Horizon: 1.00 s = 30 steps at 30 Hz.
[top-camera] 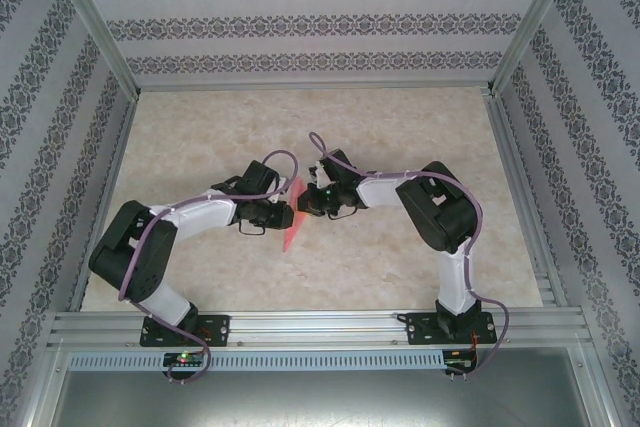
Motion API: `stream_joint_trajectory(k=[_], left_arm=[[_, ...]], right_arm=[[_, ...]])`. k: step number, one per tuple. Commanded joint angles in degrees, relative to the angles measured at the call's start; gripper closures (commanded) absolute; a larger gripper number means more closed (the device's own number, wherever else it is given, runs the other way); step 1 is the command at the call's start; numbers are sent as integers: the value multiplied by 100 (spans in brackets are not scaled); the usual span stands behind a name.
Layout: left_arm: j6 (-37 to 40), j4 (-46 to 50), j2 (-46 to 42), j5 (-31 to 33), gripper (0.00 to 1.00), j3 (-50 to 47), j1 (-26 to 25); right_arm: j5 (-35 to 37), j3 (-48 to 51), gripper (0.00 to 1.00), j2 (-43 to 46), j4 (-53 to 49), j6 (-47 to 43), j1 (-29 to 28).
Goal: Fold a paper plane with a square sheet of paper (pick it up from the middle)
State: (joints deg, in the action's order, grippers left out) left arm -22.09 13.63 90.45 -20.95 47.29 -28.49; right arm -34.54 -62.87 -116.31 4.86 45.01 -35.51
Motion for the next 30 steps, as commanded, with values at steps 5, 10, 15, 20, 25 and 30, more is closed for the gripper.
stream_joint_trajectory(k=[5,10,15,20,25,30], left_arm=[[-345,-349,18,-251,91,-151,-105],[-432,-343,-26,-241,95,-284,-208],[-545,-278,-207,-179,96,-454,-363],[-602,-171,-364,-55,96,-628,-448],[-690,-281,-482,-111,96,-787,-504],[-724,-324,-399,-110,96,-805,-646]], right_arm=[[651,253,99,-291,-607,-178,77],[667,341,99,-278,-571,-169,138],[734,459,100,-221,-570,-176,209],[767,520,100,-221,-570,-195,254],[787,522,100,-249,-582,-204,255],[834,556,100,-257,-582,-194,254]])
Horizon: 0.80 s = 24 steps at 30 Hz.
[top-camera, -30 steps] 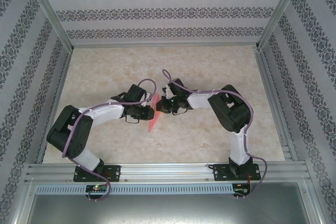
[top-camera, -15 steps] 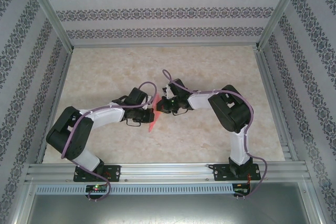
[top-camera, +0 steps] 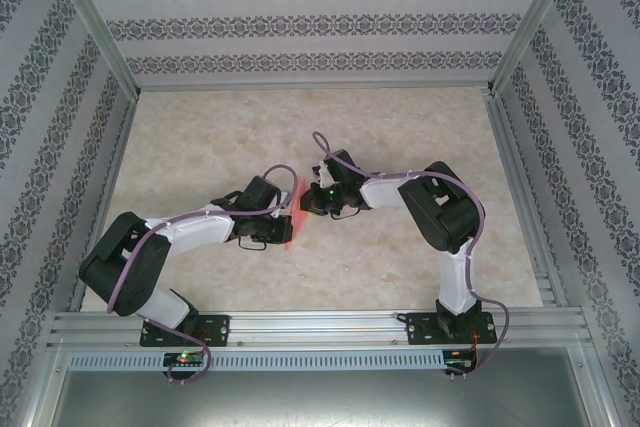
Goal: Fold a paper plane with a square sheet of paper (pick it up from the middle)
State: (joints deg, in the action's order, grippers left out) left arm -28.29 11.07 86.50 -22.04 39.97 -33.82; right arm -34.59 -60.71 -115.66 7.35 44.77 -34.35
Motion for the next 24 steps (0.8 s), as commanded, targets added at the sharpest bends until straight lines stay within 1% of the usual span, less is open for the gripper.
stream_joint_trajectory(k=[1,10,16,20,24], left_arm=[[-112,-74,11,23,96,-98,-128],[-131,-191,297,139,96,-287,-300],[-193,-460,290,-34,96,-461,-300],[-197,-410,16,-258,95,-145,-271],[-217,-347,-584,-239,94,120,-96]], right_arm=[[854,340,100,-324,-845,-179,146],[886,357,100,-337,-890,-195,174],[888,342,100,-340,-911,-223,184],[913,331,100,-330,-965,-250,183],[893,322,100,-343,-958,-241,165]])
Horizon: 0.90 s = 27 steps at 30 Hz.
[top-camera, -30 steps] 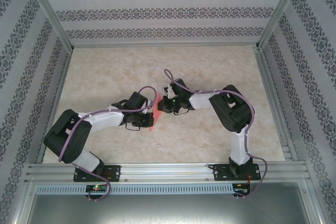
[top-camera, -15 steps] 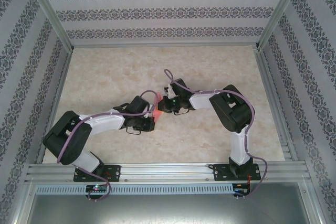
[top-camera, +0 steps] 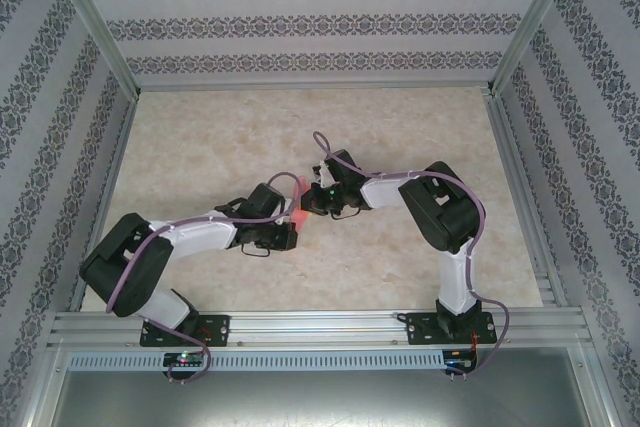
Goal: Fold a paper plane with a square sheet of paper (pick it up from the middle)
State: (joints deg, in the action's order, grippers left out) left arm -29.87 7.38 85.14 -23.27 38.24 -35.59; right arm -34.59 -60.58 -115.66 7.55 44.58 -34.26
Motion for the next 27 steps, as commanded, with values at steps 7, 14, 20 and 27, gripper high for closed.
stream_joint_trajectory(k=[7,14,20,27], left_arm=[[25,81,-268,113,94,289,306],[46,-167,280,85,95,159,307],[82,-332,640,64,95,-9,301],[344,-358,1197,285,97,-100,281]], right_arm=[[857,257,100,-353,-992,-223,130],[884,255,100,-342,-1027,-231,130],[867,300,100,-281,-997,-213,139],[701,318,99,61,-835,-123,139]])
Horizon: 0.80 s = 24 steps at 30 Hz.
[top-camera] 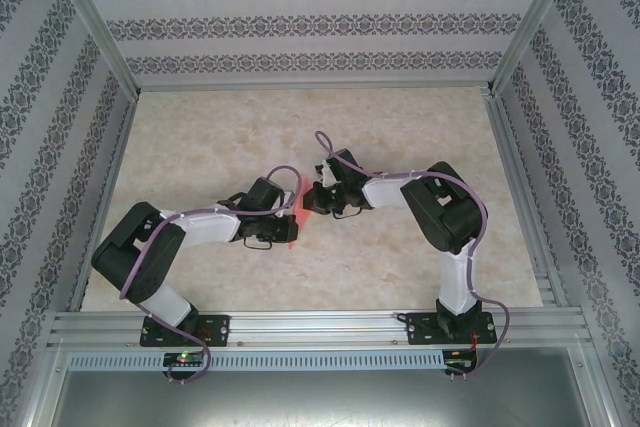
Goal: Fold a paper plane with a square sheet of paper (pick it up from the middle)
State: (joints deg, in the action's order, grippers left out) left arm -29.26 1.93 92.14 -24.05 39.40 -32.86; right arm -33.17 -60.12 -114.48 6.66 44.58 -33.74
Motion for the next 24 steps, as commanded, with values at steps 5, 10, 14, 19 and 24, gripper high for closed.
stream_joint_trajectory(k=[5,10,14,19,24], left_arm=[[528,250,743,699,97,-338,8],[608,167,897,729,98,-372,8],[681,193,888,770,98,-395,25],[737,184,893,726,98,-400,37],[773,225,894,683,99,-387,43]], right_arm=[[359,337,93,402,-441,126,88],[96,547,91,720,280,764,15],[160,647,91,882,562,1131,-95],[64,630,92,610,1078,1505,-126],[15,394,93,231,1171,1616,-137]])
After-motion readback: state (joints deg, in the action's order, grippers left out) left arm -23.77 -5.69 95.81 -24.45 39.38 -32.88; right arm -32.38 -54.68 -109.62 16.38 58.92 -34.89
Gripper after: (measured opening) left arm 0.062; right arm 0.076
